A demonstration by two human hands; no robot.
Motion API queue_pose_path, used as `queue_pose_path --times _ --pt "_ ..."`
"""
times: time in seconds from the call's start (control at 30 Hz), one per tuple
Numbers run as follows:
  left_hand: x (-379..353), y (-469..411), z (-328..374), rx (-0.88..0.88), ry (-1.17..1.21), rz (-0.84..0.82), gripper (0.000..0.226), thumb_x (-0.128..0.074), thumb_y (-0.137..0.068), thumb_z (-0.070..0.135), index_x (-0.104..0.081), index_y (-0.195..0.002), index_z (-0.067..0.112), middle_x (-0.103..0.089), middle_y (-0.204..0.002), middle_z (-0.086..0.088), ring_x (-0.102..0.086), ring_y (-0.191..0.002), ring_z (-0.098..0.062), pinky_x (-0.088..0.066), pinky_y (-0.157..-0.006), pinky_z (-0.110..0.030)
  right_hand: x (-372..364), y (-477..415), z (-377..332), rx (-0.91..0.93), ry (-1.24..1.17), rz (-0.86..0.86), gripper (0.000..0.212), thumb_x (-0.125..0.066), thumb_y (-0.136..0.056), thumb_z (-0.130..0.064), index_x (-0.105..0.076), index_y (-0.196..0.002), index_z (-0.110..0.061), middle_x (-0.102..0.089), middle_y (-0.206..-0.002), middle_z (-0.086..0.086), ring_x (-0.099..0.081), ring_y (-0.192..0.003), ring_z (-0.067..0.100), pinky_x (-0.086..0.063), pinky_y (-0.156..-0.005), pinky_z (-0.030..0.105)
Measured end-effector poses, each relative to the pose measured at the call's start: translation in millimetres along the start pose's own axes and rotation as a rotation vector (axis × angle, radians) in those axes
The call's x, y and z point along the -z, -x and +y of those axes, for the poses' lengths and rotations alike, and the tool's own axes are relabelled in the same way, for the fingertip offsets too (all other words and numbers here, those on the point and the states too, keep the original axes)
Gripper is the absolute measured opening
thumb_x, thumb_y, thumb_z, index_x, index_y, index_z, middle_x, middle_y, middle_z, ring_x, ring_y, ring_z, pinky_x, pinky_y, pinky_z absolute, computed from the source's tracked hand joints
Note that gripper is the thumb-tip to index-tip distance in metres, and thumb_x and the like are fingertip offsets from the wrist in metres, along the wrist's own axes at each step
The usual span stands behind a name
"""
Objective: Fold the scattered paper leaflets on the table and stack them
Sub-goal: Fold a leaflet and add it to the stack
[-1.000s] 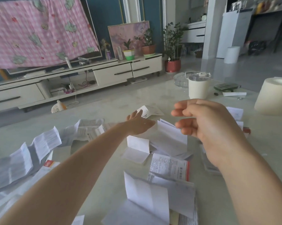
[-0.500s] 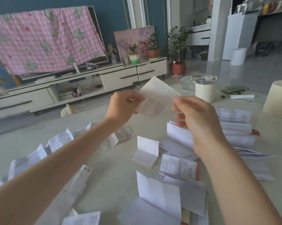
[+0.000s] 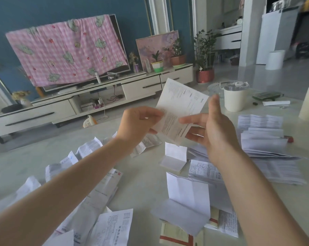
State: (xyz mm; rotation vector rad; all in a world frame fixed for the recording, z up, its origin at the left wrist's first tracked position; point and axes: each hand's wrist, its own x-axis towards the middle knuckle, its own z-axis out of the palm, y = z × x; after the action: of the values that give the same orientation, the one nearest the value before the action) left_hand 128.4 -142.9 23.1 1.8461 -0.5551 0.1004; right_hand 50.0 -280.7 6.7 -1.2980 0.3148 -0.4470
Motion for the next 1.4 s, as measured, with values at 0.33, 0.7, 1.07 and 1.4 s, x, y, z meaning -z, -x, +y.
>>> queue_pose_path --times 0.33,0.7,1.07,1.4 --pt "1 10 -1 0.058 0.086 -0.034 0.03 -0.049 -0.086 -0.012 -0.064 -0.078 0.013 -0.067 -0.064 0.001 -0.064 -0.053 -0.01 -0.057 -0.054 -0.023 11 -5 3 -0.118 -0.015 -0.151 0.026 -0.072 -0.076 -0.002 -0.049 -0.082 -0.013 -0.068 -0.082 0.012 -0.067 -0.064 0.023 -0.058 -0.058 0.029" --pt "-19 -15 -27 0.441 0.204 -0.026 0.006 -0.058 -0.09 0.008 -0.061 -0.085 0.01 -0.063 -0.083 -0.01 -0.06 -0.066 -0.017 -0.055 -0.059 -0.023 11 -15 14 0.291 0.407 0.118 0.008 -0.06 -0.087 -0.019 -0.055 -0.083 -0.023 -0.067 -0.088 0.002 -0.066 -0.079 0.021 -0.053 -0.076 0.036" --pt "-21 -34 -68 0.687 0.144 0.015 0.015 -0.055 -0.088 0.004 -0.052 -0.074 0.01 -0.061 -0.073 -0.011 -0.053 -0.056 -0.017 -0.04 -0.047 -0.022 27 -21 7 0.186 0.364 0.1 0.019 -0.046 -0.087 -0.004 -0.057 -0.082 -0.018 -0.067 -0.072 -0.001 -0.064 -0.058 0.015 -0.052 -0.069 0.031" --pt "15 -8 -103 0.139 -0.962 -0.062 0.032 -0.052 -0.091 0.032 -0.061 -0.12 0.019 -0.054 -0.128 -0.005 -0.045 -0.121 -0.026 -0.036 -0.097 -0.036 15 -15 7 0.039 0.35 -0.076 0.015 -0.048 -0.093 -0.007 -0.058 -0.083 -0.012 -0.065 -0.072 0.003 -0.06 -0.057 0.016 -0.048 -0.057 0.024"
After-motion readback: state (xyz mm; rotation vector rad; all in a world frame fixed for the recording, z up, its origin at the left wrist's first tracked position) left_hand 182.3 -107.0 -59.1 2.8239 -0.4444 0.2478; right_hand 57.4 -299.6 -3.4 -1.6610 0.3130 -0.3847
